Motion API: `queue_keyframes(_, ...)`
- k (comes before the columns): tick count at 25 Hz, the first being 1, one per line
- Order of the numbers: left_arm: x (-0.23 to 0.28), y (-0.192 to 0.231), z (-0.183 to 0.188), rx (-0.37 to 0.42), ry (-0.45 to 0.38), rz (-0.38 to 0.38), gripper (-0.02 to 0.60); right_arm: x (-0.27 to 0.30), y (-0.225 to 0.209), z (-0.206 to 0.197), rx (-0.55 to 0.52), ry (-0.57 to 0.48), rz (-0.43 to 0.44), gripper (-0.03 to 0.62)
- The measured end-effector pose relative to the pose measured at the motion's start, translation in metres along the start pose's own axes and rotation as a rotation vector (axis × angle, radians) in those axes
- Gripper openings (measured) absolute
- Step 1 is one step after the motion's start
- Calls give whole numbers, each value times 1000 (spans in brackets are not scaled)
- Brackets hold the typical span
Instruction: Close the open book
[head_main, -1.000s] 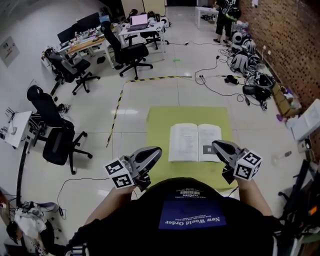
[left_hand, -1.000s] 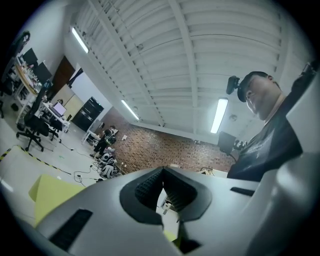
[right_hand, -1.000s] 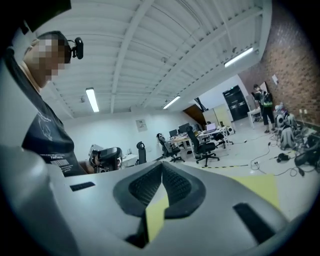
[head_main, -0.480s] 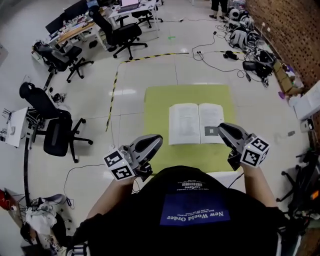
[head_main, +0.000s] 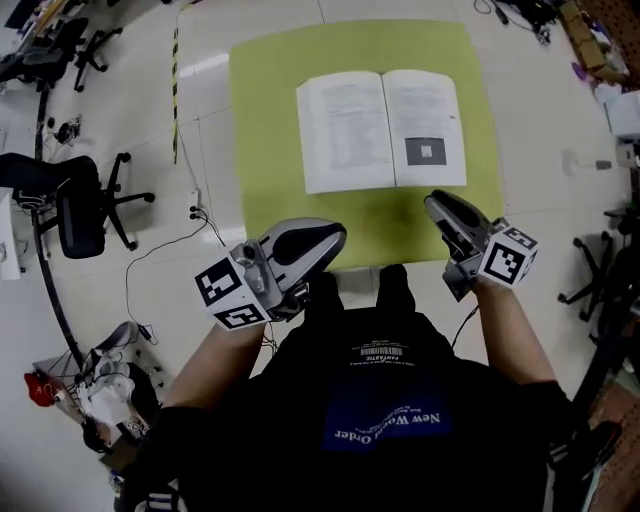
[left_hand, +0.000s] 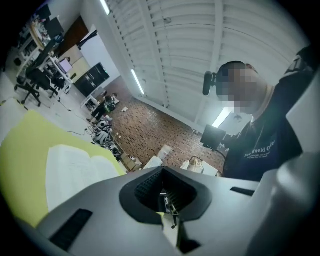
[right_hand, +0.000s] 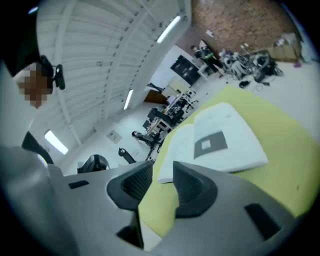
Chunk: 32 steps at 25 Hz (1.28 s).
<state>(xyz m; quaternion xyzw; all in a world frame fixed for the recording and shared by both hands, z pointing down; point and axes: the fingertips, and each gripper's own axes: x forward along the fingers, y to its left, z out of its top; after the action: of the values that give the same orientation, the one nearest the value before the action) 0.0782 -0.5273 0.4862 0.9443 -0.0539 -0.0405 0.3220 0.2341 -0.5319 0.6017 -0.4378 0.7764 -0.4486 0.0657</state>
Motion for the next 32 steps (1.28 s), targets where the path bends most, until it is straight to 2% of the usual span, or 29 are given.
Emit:
queue_keyframes(4,9,15,-33,-33,9,-24,6,17,-52,-34,259,-74,-53,160)
queue_keyframes(7,6,19,-49,-80,11,-25,6,24,-75,-34,380,-156,-66,192)
queue_keyframes(10,1,18,-53,-116,-6,-31,6,33,-91,-30,457,-217,-68,212)
queue_keyframes(14,-5,16,-51,-119,-19,-36,6,36,-104,-20,560,-333,-52,218)
queue_keyframes(19,-17,15,-44,-113,-34,-27,6,31,-120,1,614,-494,-59,218)
queue_keyframes(21,-21,15,-43,-113,-37,-23,6,29,-123,4,608,-536,-74,216)
queue_keyframes(22,-23,15,-43,-114,-40,-21,6,29,-124,5,594,-549,-87,193)
queue_keyframes(24,-27,14,-42,-117,-46,-18,6,27,-121,7,534,-561,-114,83)
queue_keyframes(26,-31,12,-40,-118,-51,-18,6,27,-108,12,442,-550,-112,52)
queue_keyframes(32,-46,11,-35,-115,-73,-8,6,51,-54,24,125,-414,-123,46)
